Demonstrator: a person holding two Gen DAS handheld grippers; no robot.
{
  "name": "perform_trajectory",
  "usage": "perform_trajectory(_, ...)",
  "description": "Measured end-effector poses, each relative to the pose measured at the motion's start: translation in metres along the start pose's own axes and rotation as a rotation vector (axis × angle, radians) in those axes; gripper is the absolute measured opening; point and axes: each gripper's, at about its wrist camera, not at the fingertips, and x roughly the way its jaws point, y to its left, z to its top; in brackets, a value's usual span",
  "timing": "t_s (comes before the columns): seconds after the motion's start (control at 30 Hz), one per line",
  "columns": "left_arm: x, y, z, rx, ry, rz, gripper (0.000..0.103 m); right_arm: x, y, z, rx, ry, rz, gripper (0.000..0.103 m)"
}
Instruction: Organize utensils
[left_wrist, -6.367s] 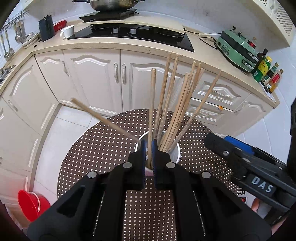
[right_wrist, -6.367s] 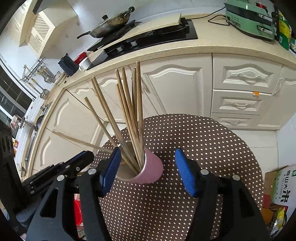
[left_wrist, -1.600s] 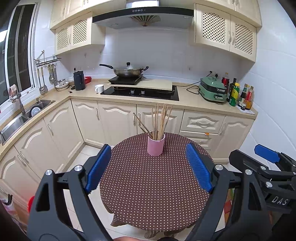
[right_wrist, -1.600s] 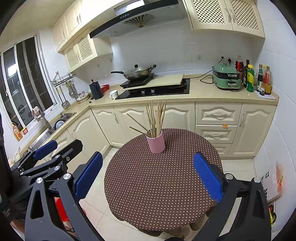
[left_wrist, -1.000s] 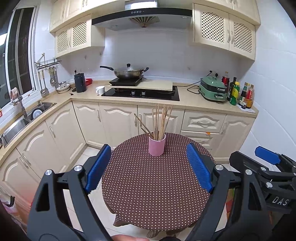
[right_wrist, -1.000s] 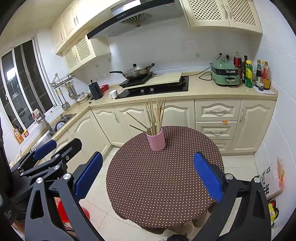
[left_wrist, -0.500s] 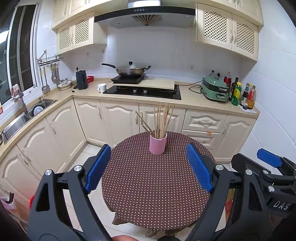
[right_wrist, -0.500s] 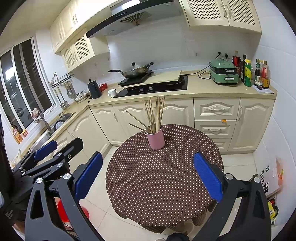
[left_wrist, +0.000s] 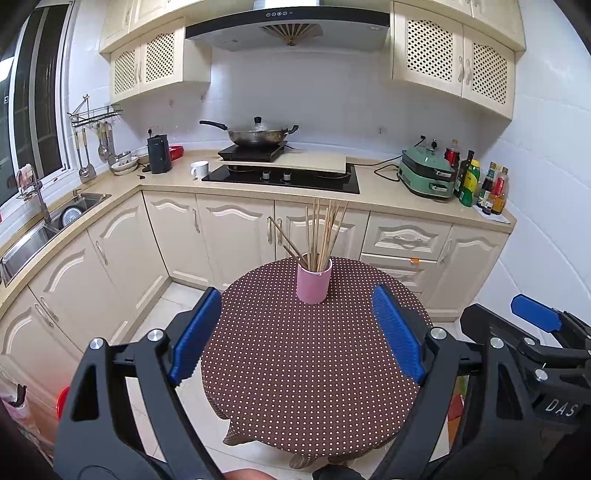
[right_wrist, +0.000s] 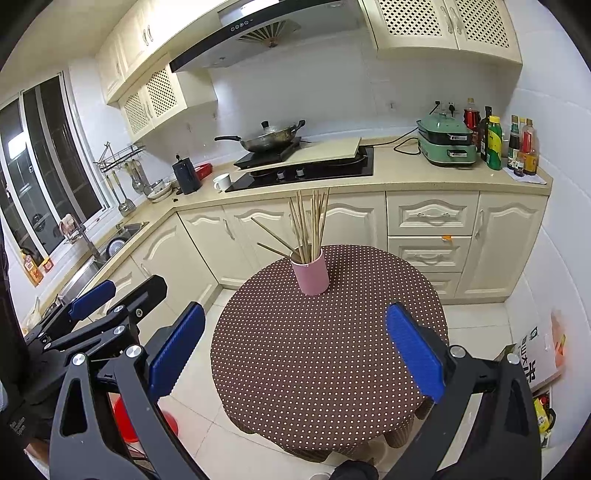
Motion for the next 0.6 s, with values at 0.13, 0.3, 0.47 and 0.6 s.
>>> perform_trajectory(0.13, 0.003, 0.001, 0.0, 0.014, 0.005, -0.026, 0.083, 0.002, 0.0, 0.001, -0.003, 0.002, -0.013, 0.095)
perform_trajectory(0.3, 0.008, 0.003, -0.001, 0.021, 0.016, -0.033, 0.082, 0.008, 0.0, 0.0, 0.0, 0.011, -0.02, 0.095)
perform_trajectory(0.47, 0.011, 0.003, 0.002, 0.011, 0.015, -0.025, 0.081, 0.01, 0.001, 0.0, 0.002, 0.011, -0.018, 0.095)
perform_trajectory(0.6, 0.014, 0.002, 0.003, 0.011, 0.013, -0.022, 0.081, 0.011, 0.001, 0.0, 0.004, 0.011, -0.018, 0.095)
